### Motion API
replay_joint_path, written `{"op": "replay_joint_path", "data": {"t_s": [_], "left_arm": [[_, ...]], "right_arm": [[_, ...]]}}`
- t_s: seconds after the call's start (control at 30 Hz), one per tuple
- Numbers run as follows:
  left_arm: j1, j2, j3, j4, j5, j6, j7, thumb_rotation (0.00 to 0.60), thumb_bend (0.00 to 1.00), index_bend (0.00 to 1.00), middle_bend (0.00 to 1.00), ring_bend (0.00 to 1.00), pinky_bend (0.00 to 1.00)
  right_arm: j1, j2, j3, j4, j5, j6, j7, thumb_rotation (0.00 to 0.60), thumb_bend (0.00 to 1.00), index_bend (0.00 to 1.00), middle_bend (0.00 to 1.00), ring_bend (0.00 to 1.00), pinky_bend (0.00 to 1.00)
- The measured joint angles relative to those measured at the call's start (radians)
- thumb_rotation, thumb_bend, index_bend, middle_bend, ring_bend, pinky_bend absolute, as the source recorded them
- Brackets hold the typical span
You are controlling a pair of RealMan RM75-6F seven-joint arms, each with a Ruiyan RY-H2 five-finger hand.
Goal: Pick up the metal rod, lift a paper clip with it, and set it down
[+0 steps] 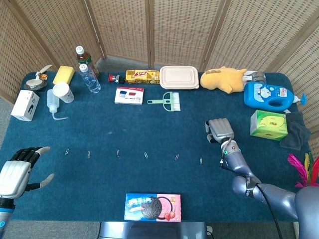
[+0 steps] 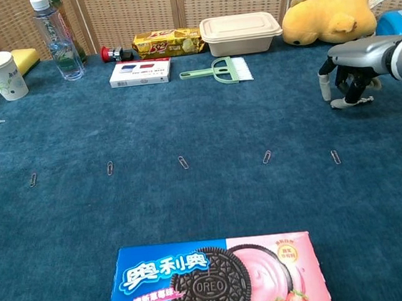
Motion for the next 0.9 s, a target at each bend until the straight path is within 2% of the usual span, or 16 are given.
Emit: {"op": "replay_joint_path", "data": {"t_s": [0.13, 0.4, 0.9], "left_arm": [[-0.001, -0.002, 0.000, 0.002, 0.001, -0.002, -0.001, 0.441, 0.39, 0.19, 0.25, 0.21, 0.19], [-0.002, -0.002, -0.001, 0.004, 0.000, -0.001, -0.002, 0.440, 0.39, 0.19, 0.25, 0.21, 0.19], [-0.004, -0.004, -0.004, 0.005, 0.001, 0.000, -0.007, 0.442, 0.39, 0.18, 0.25, 0.21, 0.19]], "right_arm": [[0.001, 0.000, 0.001, -0.002, 0.004, -0.003, -0.001, 0.591, 0.40, 0.44, 0.80, 0.83, 0.74], [0.000, 0.000, -0.001, 0.003, 0.014, -0.001, -0.010, 0.592, 0.40, 0.49, 0.80, 0.82, 0.74], [-0.007, -0.005, -0.003, 0.006, 0.033, 0.000, -0.014, 0.595, 0.41, 0.49, 0.80, 0.82, 0.74]]}}
